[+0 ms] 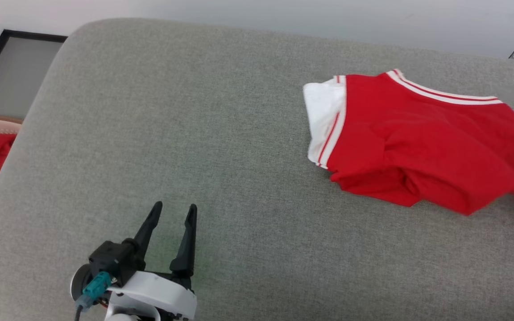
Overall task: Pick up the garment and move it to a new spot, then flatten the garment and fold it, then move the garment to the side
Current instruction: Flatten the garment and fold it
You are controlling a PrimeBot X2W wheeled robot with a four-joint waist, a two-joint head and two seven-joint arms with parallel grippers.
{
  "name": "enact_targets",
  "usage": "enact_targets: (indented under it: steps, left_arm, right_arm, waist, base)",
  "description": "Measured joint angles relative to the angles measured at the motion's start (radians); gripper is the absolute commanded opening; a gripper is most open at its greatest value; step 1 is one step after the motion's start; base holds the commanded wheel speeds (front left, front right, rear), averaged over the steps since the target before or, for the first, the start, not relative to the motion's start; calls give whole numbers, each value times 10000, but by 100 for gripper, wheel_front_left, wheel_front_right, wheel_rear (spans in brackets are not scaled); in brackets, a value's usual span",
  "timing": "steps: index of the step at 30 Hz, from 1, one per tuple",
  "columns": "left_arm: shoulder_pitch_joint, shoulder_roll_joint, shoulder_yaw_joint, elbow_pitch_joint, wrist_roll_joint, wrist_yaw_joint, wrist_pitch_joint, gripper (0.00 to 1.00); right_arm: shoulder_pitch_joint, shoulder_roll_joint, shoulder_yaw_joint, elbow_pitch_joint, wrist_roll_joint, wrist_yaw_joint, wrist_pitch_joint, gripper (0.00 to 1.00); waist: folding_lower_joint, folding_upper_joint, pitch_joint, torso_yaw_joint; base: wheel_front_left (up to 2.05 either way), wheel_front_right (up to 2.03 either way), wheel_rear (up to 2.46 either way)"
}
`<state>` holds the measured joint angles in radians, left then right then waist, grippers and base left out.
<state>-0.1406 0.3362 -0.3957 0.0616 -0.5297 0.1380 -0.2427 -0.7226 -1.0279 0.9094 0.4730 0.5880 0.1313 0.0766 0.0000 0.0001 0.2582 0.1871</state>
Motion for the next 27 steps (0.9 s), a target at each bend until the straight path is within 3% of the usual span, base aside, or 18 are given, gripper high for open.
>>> enact_targets:
  steps: [9, 10, 11, 12, 16, 22, 27]
  left_arm:
    - [-29, -46, -84, 155, -58, -2, -4, 100]
    - [-30, -35, -84, 167, -58, -2, -2, 100]
    - [-31, -6, -84, 159, -58, -2, -2, 100]
    - [-39, 52, -82, 146, -56, -17, 0, 100]
    - [-258, 360, -23, -117, 17, -61, 153, 100]
    - [-923, 1333, 278, -865, 199, -221, 836, 100]
    - [-2281, 2057, 399, -1360, 205, -767, 1770, 100]
  right_arm:
    - [1025, 105, -21, 157, -48, 0, 393, 2]
    - [1073, 151, -102, 194, 40, 0, 385, 18]
    - [1132, 186, -234, 199, 48, 0, 326, 72]
    - [1150, 224, -403, 247, 48, 0, 199, 100]
    - [1430, 318, -1256, 502, 104, 0, -293, 100]
    - [2208, 575, -2752, 376, 163, 0, -959, 100]
    - [2971, 1733, -4546, -754, 1277, 0, -1975, 100]
  waist:
    - [0, 0, -61, 57]
    - [0, 0, -91, 57]
    - [0, 0, -120, 51]
    - [0, 0, -150, 39]
    - [0, 0, -302, -51]
    - [0, 0, -482, -438]
    - [0, 0, -569, -922]
  base:
    - [0, 0, 0]
    - [0, 0, 0]
    - [0, 0, 0]
    - [0, 0, 0]
    - [0, 0, 0]
    - [0, 0, 0]
    - [0, 0, 0]
